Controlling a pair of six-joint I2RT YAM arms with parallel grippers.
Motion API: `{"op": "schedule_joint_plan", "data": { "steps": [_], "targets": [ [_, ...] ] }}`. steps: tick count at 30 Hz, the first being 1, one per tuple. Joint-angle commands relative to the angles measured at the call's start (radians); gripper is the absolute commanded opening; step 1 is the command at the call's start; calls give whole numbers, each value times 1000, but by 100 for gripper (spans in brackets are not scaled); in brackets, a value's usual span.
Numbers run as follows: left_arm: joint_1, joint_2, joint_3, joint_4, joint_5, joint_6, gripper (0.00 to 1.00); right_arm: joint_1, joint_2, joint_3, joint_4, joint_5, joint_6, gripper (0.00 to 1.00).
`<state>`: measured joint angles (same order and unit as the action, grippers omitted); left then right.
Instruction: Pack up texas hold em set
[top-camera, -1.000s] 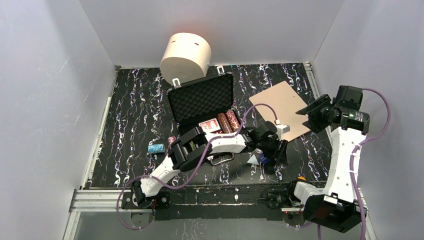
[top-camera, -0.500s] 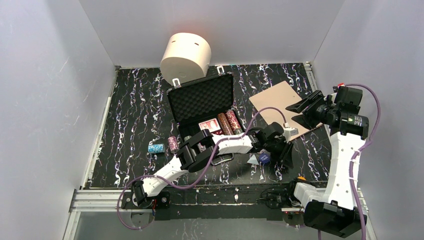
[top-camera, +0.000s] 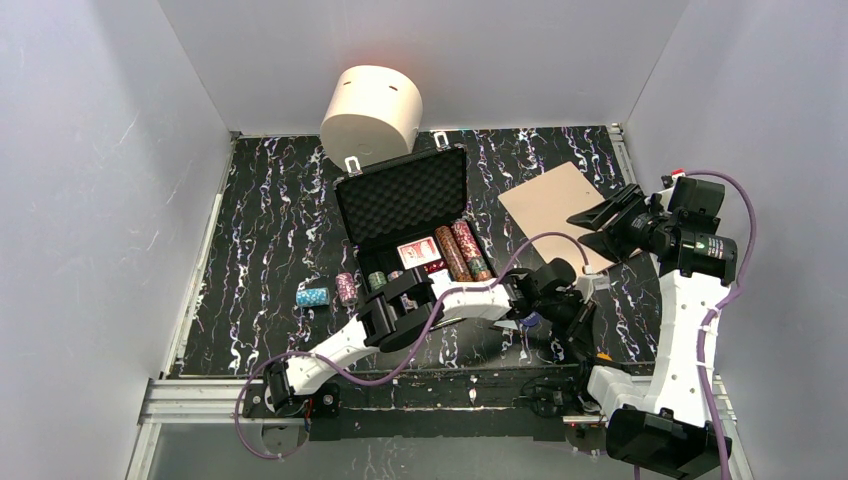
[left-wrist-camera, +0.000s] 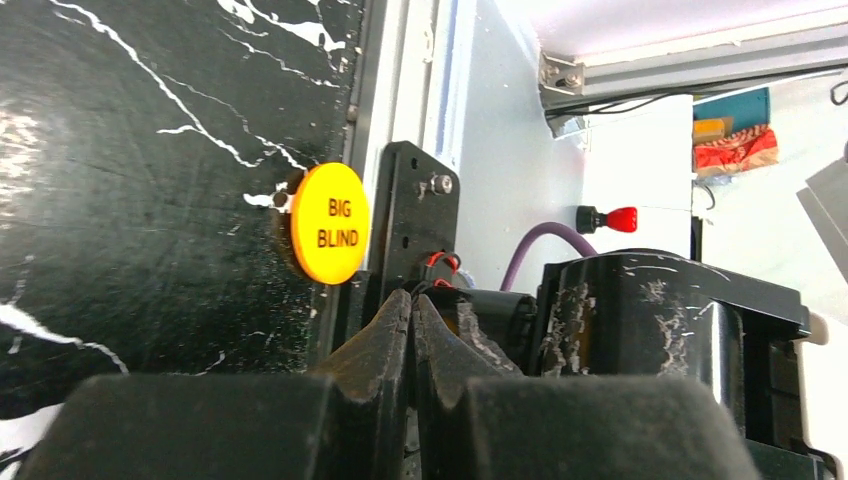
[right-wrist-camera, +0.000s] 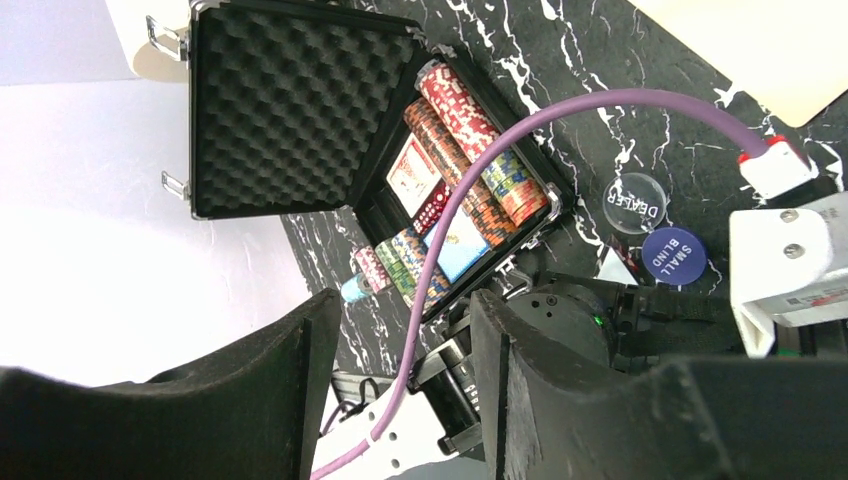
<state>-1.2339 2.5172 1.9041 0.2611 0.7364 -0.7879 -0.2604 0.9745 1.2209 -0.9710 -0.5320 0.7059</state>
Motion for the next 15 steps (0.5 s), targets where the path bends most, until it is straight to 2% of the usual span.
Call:
{"op": "schedule_joint_plan", "data": {
  "steps": [1,8,12,15],
  "targets": [
    [-21,11,34,23,68,-20,3,4,-6,50,-20,-60,-3,59],
    [-32,53,68,10,52,-20,5,5,-6,71,-77,-83,-6,59],
    [-43,74,93,3,66,-26,5,4,-14,82,-126,-30,-20,46],
    [-48,68,88,2,64,-25,4,4,-30,85,-155,49,-41,52]
  ]
}}
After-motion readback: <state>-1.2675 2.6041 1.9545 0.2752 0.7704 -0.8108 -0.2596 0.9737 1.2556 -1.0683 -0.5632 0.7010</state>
